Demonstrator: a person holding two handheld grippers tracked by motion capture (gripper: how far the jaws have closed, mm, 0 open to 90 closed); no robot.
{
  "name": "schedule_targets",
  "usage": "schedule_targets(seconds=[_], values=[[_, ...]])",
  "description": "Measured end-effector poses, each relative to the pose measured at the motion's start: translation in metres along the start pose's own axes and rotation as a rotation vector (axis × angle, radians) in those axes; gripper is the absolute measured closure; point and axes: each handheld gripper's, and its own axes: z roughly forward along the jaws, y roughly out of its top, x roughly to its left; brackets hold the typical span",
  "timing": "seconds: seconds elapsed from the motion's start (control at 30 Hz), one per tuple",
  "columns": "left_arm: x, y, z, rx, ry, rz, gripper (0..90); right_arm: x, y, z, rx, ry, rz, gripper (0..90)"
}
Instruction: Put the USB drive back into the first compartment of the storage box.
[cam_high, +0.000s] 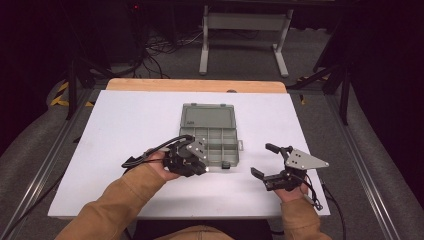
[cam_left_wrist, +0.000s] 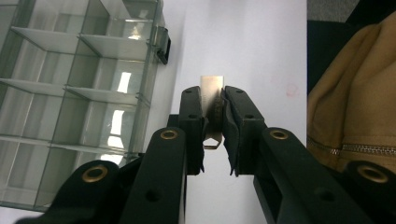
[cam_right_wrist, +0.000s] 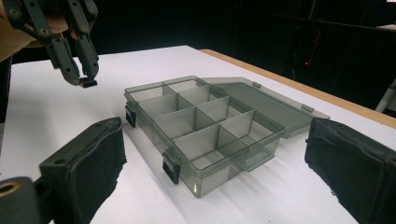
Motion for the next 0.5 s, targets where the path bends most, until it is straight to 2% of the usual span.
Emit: schedule_targets(seconds=[0.27, 0.5], values=[[0.008, -0.004, -0.007, -0.030, 0.015, -0.028, 78.3, 0.000, 0.000, 0.000, -0.001, 0.000, 0.001, 5.5], [0.023, -0.008, -0.011, -0.053, 0.046, -0.085, 78.3, 0.000, 0.000, 0.000, 0.001, 0.002, 0.000, 5.5]])
